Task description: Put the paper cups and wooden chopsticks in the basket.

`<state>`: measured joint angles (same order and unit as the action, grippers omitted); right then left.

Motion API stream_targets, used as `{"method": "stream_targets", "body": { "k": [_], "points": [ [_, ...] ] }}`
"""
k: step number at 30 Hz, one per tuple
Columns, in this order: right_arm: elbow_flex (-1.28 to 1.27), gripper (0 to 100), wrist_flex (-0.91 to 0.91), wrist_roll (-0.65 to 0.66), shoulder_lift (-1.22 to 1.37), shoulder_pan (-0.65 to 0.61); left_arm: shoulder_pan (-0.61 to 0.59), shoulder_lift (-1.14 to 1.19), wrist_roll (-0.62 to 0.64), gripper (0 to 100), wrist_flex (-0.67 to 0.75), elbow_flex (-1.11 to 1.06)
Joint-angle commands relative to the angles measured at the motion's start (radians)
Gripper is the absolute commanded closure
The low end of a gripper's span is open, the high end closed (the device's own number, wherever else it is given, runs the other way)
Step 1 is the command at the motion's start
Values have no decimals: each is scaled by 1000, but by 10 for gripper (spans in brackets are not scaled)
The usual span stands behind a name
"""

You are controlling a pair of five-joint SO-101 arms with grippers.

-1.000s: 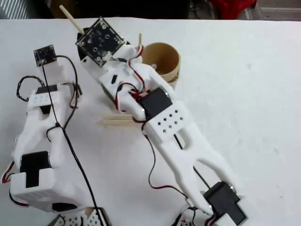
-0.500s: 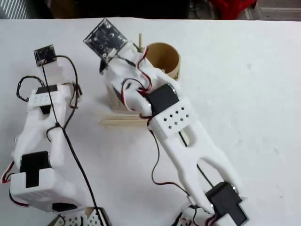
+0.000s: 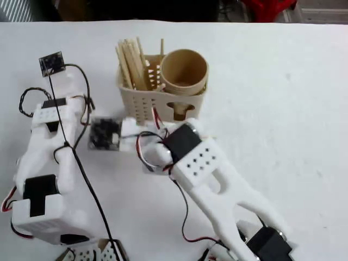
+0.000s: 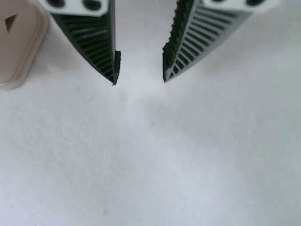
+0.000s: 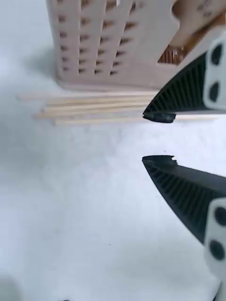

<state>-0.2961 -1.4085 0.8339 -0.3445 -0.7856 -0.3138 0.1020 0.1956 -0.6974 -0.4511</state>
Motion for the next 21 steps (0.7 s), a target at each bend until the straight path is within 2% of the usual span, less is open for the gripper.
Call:
{"method": "stream_targets", "body": {
  "k": [1, 4, 6, 14, 21],
  "points": [
    [-311, 878, 285, 92, -25, 15, 12, -27, -14, 835, 17, 12],
    [-466, 879, 472, 98, -24, 16, 15, -27, -14, 835, 17, 12],
    [-509, 879, 532, 95, -19, 16, 15, -27, -14, 835, 17, 12],
    [-434, 876, 664, 100, 232, 97, 15, -27, -14, 835, 17, 11],
    [-308, 875, 677, 97, 394, 137, 15, -27, -14, 835, 17, 12]
  ]
}}
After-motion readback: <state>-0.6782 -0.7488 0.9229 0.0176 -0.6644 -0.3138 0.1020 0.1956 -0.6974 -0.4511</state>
